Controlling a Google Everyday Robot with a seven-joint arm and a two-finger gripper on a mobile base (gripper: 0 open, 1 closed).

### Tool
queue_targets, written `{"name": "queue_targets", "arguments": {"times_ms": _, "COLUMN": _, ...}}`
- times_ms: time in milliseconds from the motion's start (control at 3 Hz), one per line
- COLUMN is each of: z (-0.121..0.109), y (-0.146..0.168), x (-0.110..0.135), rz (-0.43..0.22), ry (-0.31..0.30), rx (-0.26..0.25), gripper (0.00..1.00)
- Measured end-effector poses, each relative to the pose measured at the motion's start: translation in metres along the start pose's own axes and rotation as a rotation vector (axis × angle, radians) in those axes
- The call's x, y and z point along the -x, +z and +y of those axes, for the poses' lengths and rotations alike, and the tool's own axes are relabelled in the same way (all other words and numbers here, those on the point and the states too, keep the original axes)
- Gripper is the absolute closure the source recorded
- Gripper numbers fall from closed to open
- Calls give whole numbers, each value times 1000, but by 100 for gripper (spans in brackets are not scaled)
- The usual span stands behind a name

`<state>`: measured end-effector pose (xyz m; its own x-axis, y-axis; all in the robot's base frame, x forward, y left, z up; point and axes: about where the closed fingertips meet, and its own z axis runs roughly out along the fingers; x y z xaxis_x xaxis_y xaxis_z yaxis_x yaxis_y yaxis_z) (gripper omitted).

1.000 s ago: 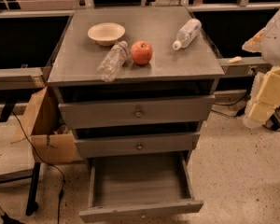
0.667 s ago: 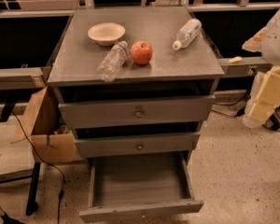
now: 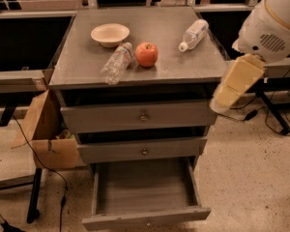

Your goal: Place water bottle into bottom drawer

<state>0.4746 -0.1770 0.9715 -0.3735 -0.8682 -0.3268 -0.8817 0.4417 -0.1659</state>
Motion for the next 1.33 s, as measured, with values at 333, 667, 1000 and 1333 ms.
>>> {"name": "queue_targets", "arguments": {"times_ms": 333, "z": 1, "y": 19, "x": 39, "rz": -60, "ry": 129, "rx": -11, "gripper": 0}}
{"name": "queue_targets", "arguments": {"times_ms": 667, "z": 8, "y": 34, "x": 81, "rz": -95, "ry": 204, "rx": -82, "gripper": 0}}
{"name": "queue_targets", "arguments": {"times_ms": 1000, "z": 2, "y": 37, "x": 82, "rz": -98, "ry": 294, "rx": -113, "gripper": 0}}
{"name": "queue_targets", "arguments": {"times_ms": 1333, "z": 3, "y": 36, "x": 81, "rz": -98, "ry": 298, "rx": -108, "gripper": 0}}
